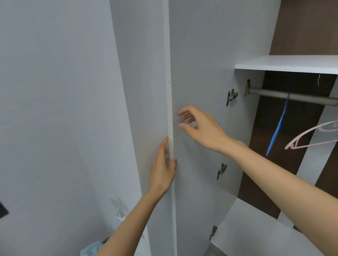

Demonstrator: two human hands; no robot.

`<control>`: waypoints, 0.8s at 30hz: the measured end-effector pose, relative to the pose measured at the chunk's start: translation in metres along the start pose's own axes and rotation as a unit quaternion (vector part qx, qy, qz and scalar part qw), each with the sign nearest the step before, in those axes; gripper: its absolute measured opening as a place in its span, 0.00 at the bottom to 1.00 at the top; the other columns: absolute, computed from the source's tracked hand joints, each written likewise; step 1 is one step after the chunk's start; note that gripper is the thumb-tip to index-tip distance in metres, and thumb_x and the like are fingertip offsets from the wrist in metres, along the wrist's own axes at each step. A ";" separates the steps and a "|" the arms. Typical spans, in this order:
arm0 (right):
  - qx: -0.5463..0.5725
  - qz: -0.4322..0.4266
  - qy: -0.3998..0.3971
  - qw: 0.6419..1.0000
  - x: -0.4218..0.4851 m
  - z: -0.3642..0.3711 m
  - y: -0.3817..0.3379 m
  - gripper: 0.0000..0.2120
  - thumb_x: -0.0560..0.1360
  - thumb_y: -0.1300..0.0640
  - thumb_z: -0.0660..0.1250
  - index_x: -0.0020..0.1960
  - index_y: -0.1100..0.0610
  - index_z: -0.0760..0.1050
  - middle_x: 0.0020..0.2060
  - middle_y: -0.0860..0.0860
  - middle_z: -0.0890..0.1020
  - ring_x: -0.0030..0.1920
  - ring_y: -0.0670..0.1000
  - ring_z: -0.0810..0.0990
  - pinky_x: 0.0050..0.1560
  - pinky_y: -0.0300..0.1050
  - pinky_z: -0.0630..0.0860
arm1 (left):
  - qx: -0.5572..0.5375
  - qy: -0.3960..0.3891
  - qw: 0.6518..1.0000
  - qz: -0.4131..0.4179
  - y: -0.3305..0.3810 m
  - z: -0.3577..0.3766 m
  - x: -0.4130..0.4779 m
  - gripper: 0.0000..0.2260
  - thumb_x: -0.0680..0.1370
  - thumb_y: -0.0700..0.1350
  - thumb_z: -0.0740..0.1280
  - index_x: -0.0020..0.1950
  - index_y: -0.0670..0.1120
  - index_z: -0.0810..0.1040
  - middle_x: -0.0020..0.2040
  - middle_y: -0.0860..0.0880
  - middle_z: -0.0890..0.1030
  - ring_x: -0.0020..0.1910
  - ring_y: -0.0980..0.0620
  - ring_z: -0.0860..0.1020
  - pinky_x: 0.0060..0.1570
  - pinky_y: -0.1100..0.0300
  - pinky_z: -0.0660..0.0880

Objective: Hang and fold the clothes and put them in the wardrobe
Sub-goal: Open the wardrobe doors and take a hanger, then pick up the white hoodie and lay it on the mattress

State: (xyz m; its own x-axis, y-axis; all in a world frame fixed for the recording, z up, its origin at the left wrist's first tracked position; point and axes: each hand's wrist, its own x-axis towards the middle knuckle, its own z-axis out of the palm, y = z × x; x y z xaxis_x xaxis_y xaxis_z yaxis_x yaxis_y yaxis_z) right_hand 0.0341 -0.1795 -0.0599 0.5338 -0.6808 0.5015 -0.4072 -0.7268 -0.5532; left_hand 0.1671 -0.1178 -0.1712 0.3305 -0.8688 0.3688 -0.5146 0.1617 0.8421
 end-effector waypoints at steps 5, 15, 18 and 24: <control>-0.003 -0.013 -0.014 1.000 -0.022 -0.002 -0.009 0.13 0.79 0.54 0.62 0.63 0.50 0.71 0.57 0.45 0.78 0.56 0.45 0.75 0.56 0.46 0.75 | 0.013 0.008 1.000 -0.009 0.009 -0.012 -0.024 0.25 0.80 0.41 0.60 0.75 0.53 0.57 0.66 0.52 0.71 0.60 0.51 0.74 0.60 0.55 0.72; 0.052 -0.024 -0.061 0.996 -0.116 0.002 -0.022 0.12 0.79 0.54 0.61 0.61 0.48 0.72 0.55 0.43 0.78 0.51 0.44 0.75 0.52 0.42 0.74 | 0.109 0.105 0.987 -0.055 0.023 -0.044 -0.123 0.22 0.78 0.41 0.60 0.71 0.55 0.64 0.59 0.57 0.75 0.49 0.57 0.77 0.53 0.56 0.75; 0.066 -0.017 -0.087 0.994 -0.144 0.010 -0.026 0.11 0.79 0.54 0.61 0.61 0.48 0.72 0.55 0.42 0.78 0.51 0.44 0.76 0.52 0.44 0.75 | 0.111 0.118 0.984 -0.079 0.025 -0.056 -0.159 0.22 0.78 0.39 0.59 0.71 0.52 0.65 0.59 0.54 0.76 0.48 0.56 0.76 0.49 0.61 0.74; 0.107 -0.001 -0.134 0.985 -0.183 0.046 -0.051 0.10 0.79 0.55 0.61 0.59 0.50 0.74 0.54 0.44 0.79 0.47 0.44 0.77 0.50 0.43 0.75 | 0.147 0.119 0.975 -0.117 0.018 -0.094 -0.234 0.22 0.79 0.38 0.60 0.72 0.50 0.64 0.63 0.50 0.75 0.51 0.54 0.75 0.52 0.61 0.73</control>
State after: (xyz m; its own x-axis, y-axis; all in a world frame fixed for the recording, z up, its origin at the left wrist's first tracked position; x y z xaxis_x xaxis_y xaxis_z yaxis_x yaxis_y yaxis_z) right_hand -0.0089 -0.0130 -0.1539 0.7231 -0.6098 0.3245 -0.2560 -0.6729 -0.6941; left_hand 0.1548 0.1321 -0.2059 0.6224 -0.7267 0.2906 -0.5962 -0.1997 0.7776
